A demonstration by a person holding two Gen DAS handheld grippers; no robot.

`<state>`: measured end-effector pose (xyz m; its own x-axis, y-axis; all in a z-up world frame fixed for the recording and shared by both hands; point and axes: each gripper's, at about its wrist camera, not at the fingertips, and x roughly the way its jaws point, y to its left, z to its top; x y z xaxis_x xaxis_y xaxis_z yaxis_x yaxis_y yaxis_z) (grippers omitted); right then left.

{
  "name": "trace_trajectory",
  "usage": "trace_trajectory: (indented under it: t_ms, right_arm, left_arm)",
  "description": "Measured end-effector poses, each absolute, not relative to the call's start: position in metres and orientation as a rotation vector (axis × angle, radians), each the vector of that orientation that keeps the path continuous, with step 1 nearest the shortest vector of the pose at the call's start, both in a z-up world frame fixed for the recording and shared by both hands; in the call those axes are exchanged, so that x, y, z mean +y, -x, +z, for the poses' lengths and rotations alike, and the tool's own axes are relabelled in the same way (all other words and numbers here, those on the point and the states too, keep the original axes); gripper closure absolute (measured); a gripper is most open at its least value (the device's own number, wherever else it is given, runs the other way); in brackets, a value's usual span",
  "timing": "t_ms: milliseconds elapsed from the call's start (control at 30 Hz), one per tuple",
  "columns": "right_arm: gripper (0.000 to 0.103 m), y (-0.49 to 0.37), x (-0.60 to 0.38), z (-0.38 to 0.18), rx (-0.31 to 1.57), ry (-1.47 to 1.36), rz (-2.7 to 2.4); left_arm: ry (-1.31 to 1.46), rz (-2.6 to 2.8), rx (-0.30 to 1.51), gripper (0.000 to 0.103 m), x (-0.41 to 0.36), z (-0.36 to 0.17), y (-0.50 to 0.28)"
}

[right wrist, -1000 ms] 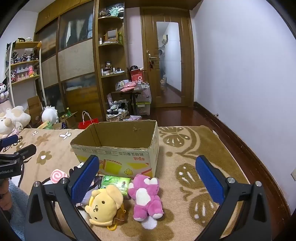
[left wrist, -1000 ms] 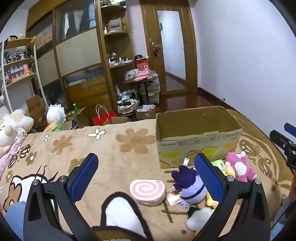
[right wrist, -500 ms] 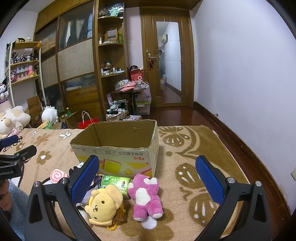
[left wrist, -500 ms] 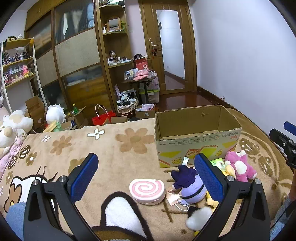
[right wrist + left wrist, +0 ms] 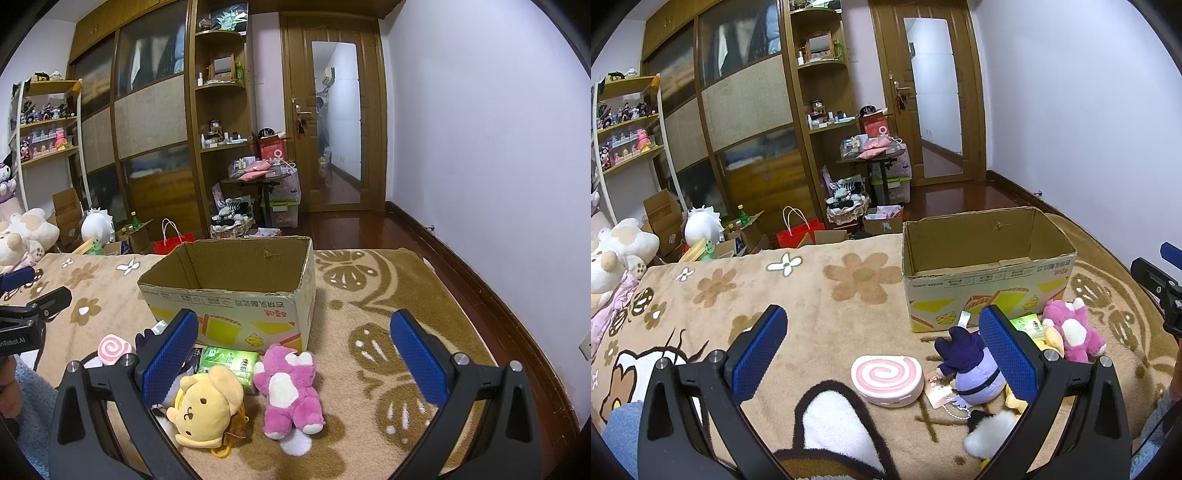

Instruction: Organize soft objects

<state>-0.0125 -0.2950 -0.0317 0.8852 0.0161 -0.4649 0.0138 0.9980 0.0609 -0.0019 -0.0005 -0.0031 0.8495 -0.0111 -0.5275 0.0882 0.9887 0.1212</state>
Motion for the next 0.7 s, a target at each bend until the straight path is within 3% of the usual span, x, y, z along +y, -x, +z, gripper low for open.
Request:
trace_trajectory:
  t_ms: [700]
  right_arm:
    - [0.0, 0.0127, -0.295, -0.0304, 0.487, -0.064, -0.004]
  left_arm:
    - [-0.148, -0.055, 0.559, 0.0, -0.0001, -0.004, 0.0023]
